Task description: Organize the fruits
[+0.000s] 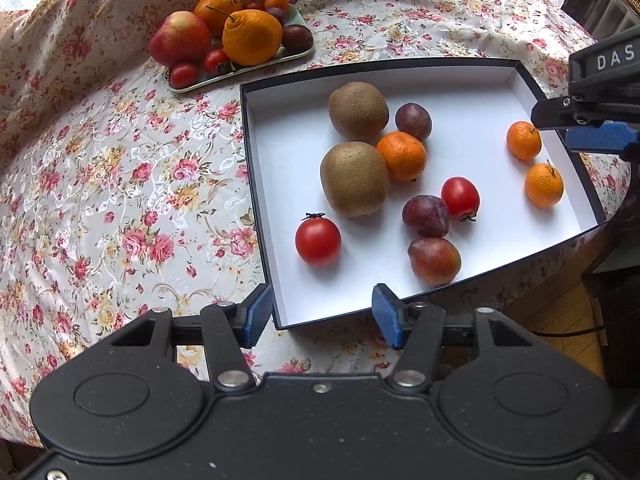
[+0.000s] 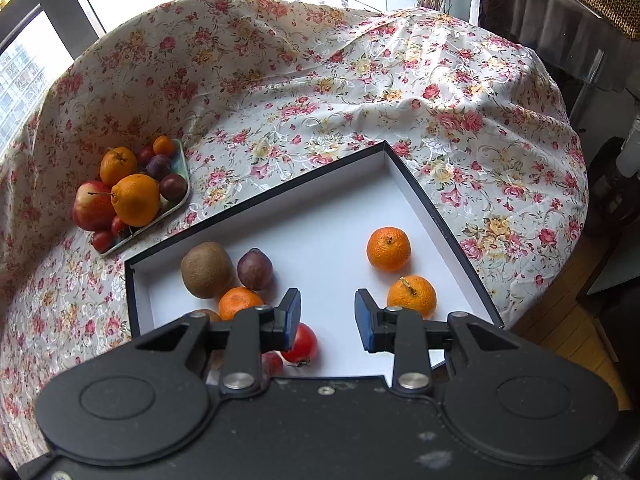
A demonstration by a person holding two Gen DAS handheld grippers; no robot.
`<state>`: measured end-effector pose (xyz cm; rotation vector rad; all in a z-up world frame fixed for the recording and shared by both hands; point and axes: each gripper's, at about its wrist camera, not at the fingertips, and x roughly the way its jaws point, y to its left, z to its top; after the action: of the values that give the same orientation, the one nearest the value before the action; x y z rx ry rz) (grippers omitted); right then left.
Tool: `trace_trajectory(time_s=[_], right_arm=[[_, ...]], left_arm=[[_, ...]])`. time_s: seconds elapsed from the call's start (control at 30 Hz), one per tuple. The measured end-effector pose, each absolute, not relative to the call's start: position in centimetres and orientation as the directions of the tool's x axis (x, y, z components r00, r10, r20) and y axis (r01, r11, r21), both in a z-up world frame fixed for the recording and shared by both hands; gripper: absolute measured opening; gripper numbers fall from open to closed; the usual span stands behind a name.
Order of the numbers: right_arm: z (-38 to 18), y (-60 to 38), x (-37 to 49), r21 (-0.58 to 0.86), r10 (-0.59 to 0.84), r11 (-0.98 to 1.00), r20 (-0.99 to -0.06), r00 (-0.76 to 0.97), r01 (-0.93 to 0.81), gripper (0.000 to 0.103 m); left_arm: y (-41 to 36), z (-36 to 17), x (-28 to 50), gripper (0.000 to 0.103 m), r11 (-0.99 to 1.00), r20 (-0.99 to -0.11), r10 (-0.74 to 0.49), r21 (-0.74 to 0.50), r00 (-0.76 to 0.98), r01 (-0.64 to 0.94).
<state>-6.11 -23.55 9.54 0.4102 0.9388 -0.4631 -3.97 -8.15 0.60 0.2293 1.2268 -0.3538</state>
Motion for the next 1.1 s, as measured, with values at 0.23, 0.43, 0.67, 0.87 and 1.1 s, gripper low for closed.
trace_trajectory(time_s=[0.23,0.43,0.67,0.87,1.1], right_arm=[[8.3,-22.6,-6.9,0.079,-0.234,0.832,-0.847,0.477,0.549,0.032],[7.6,-21.4,-8.1,0.024,-0.232,0.857,-0.874,0.427,0.514,0.032],[7.8,-20.0,-9.4,-0.001,-0.238,0.873,-0.873,0.425,0.488,0.032],[8.4,-19.4,-10.2,-0.029,-0.259,0.881,-0.865,0.429,0.472,0.032],[8.7,-19.5,-10.7,-0.002,-0.252,0.872,-0.859,0.445,0.49,0.032]], left_arm=[[-7.5,0.6,-4.3,0.061,0.926,-0.945,-0.146,-0.027,0.292,0.376],[-7.3,0.6,-4.6,0.061,0.925,-0.946,-0.156,-0.038,0.285,0.378],[-7.2,1.0,-4.5,0.061,0.932,-0.938,-0.18,-0.065,0.297,0.357],[-7.3,1.1,-4.5,0.061,0.935,-0.932,-0.181,-0.064,0.314,0.348],[-7.3,0.9,-4.4,0.061,0.939,-0.934,-0.179,-0.069,0.308,0.337]])
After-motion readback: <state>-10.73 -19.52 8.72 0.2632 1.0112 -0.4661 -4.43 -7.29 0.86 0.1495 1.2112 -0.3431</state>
